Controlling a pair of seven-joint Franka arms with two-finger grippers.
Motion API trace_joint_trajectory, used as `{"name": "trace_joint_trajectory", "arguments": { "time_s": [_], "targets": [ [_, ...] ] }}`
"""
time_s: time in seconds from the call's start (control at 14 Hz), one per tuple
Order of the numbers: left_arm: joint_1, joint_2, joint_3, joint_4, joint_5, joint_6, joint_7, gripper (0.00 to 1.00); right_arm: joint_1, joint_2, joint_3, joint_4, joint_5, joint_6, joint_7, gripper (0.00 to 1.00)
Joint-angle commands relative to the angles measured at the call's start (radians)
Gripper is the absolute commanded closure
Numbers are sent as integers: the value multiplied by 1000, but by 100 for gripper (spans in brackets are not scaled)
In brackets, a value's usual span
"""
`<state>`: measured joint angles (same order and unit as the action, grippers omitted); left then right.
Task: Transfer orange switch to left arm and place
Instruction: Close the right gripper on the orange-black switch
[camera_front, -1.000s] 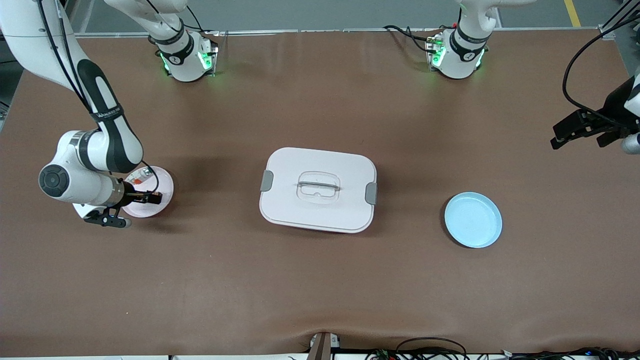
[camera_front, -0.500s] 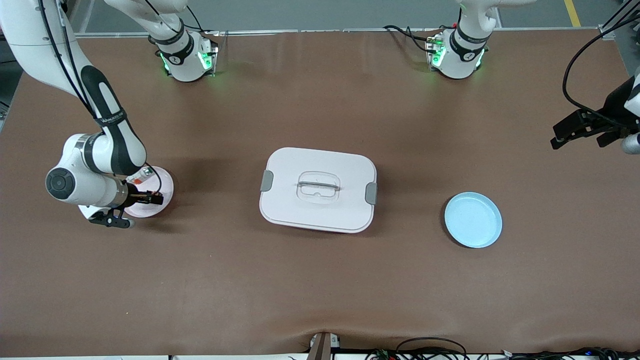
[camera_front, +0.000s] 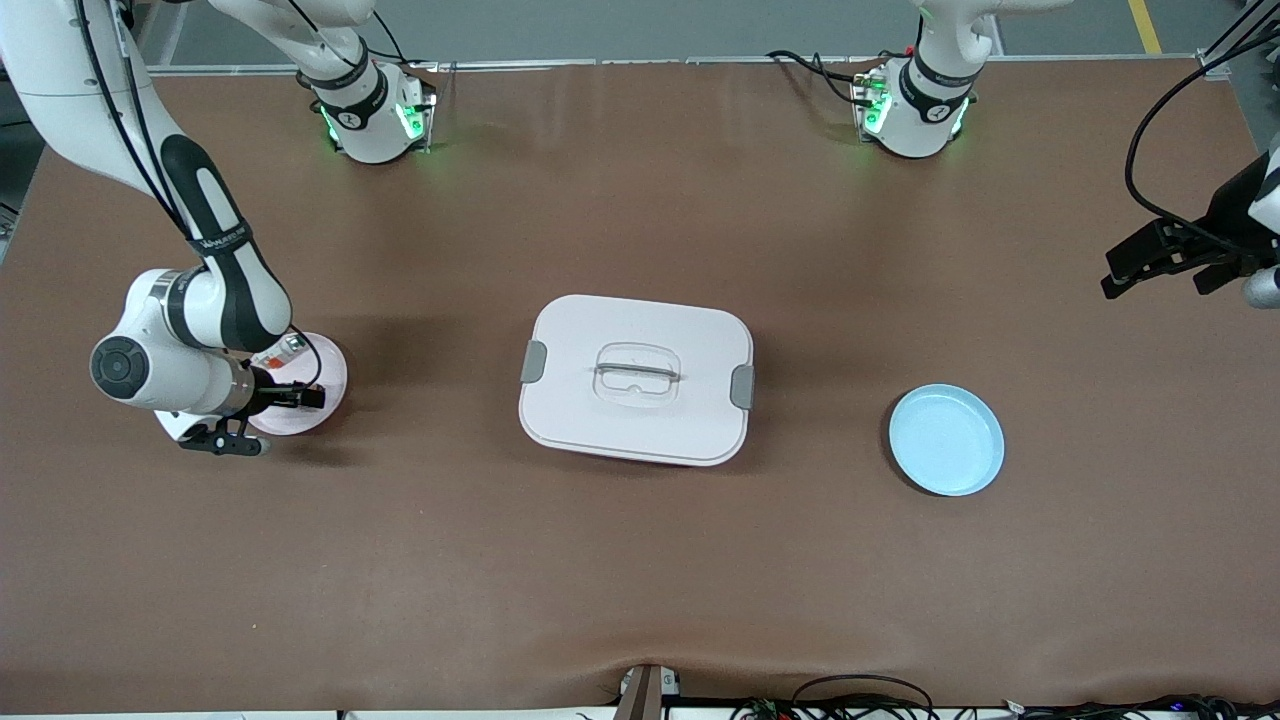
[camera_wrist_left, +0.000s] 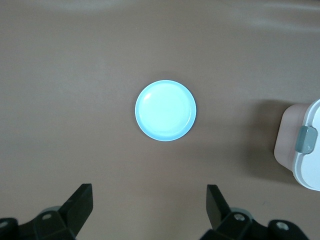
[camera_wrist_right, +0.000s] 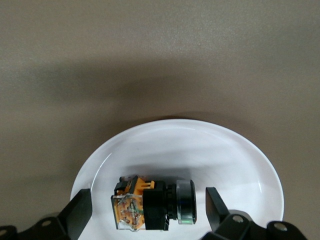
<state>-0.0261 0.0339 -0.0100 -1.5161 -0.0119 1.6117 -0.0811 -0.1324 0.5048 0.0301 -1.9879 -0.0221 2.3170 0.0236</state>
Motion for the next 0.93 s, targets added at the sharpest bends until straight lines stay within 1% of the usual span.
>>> {"name": "trace_joint_trajectory", "arguments": {
  "time_s": [0.0, 0.07, 0.36, 0.86],
  "targets": [
    [0, 6, 4, 19, -3, -16, 21, 0, -15, -5, 13, -46, -22, 59, -7, 0],
    [0, 6, 4, 19, -3, -16, 23, 0, -15, -5, 13, -61, -22, 77, -7, 0],
    [0, 6, 4, 19, -3, -16, 23, 0, -15, -5, 14, -78, -22, 79, -8, 0],
    [-2, 6, 4, 19, -3, -16, 23, 0, -15, -5, 14, -80, -22, 67, -8, 0]
  ]
}}
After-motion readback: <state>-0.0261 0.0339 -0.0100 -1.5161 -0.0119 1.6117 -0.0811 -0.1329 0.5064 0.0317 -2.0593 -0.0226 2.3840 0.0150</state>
